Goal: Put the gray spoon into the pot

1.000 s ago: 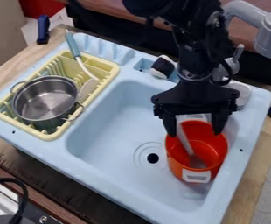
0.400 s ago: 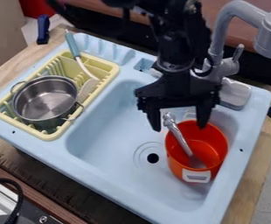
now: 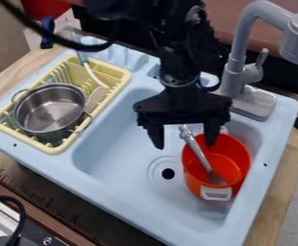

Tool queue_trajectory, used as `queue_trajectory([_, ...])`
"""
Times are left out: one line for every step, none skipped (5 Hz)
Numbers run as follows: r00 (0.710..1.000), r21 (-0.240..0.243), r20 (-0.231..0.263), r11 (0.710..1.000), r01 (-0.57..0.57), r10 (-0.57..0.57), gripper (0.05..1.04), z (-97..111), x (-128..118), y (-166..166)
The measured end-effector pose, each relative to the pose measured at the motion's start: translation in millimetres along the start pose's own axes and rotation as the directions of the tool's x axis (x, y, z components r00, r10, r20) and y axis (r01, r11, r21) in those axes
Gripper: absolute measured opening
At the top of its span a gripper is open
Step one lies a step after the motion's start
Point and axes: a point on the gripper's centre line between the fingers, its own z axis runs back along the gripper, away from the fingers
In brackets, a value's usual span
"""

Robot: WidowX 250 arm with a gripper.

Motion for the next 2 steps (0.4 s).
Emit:
queue_trajectory([0.999,0.005,0.021,0.999,0.042,-0.042,0.999,3,-3,16])
queue_trajectory([0.997,0.043,0.046,0.997,0.062,-0.064,0.999,2,4,28])
